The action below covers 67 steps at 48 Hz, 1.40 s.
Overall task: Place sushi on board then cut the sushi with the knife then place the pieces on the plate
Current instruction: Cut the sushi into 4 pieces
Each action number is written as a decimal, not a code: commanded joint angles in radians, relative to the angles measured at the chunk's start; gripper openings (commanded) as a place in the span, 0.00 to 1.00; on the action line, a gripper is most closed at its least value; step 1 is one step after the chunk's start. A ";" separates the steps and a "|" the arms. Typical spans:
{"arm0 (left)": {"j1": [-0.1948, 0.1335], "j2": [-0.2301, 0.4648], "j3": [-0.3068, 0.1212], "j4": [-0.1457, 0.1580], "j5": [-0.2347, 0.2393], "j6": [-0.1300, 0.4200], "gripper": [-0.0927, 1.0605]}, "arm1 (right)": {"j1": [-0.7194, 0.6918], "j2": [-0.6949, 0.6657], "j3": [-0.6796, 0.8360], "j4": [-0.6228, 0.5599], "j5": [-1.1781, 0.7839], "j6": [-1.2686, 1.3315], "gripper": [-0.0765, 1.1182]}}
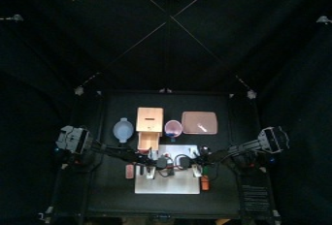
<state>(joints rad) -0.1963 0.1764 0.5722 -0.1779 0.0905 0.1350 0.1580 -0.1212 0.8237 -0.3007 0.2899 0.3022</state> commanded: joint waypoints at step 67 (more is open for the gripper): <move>-0.086 -0.083 -0.061 -0.005 -0.051 0.003 0.34 | 0.086 -0.109 -0.044 0.097 0.038 -0.003 0.42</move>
<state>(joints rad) -0.2654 0.1089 0.5522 -0.1825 0.0706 0.1350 0.2531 -0.2071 0.8084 -0.2071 0.3359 0.3037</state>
